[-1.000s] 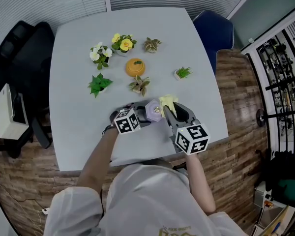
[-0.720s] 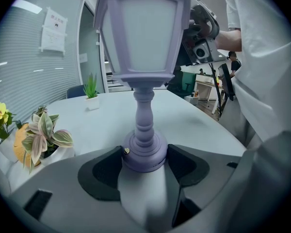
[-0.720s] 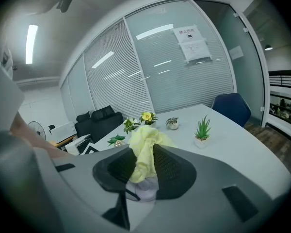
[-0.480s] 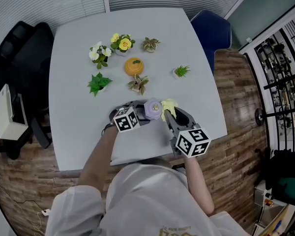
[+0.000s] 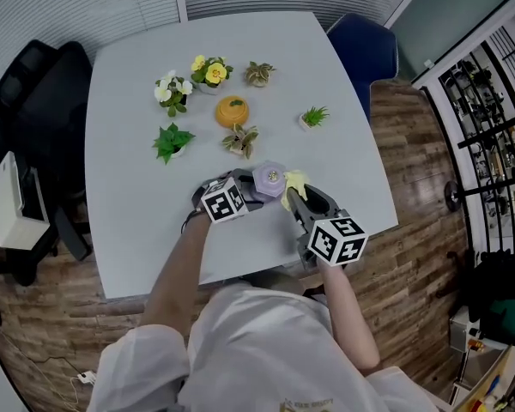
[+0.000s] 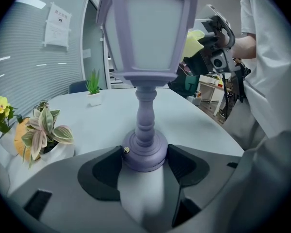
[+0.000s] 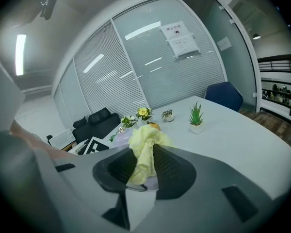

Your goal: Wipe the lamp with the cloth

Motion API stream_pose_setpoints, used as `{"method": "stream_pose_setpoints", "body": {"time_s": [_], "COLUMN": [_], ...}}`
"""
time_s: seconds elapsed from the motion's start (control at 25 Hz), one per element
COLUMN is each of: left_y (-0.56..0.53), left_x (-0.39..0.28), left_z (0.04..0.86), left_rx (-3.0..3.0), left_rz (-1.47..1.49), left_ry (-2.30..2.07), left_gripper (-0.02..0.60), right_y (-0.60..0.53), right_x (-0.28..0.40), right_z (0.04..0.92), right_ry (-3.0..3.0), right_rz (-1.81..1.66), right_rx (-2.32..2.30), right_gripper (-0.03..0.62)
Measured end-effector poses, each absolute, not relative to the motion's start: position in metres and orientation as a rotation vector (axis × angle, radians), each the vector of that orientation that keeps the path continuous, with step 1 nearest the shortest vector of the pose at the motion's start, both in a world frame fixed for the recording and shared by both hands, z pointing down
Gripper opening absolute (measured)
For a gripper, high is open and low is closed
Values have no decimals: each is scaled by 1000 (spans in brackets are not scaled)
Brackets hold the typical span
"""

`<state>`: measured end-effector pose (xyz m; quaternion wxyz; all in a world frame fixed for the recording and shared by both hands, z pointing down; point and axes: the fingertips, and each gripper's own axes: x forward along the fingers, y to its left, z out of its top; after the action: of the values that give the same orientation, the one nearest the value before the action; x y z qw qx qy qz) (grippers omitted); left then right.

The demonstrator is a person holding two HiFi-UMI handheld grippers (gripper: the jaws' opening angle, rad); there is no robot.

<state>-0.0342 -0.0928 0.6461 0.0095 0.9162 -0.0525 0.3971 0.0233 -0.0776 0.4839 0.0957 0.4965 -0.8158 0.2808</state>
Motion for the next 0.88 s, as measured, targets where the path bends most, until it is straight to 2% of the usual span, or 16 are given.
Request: {"method": "stream_pose_setpoints", "body": {"time_s": [0.88], "left_y": [-96], "left_x": [-36], "left_z": [645], "left_rx": [2720], "left_rz": [1220], "left_ry": [-476], "left_gripper": [302], "right_y": [-87], "right_x": [19], "right_z": [508], "right_ry": [-2641], "right_rz": [1363], "right_rx": [1412], "right_gripper": [114]}}
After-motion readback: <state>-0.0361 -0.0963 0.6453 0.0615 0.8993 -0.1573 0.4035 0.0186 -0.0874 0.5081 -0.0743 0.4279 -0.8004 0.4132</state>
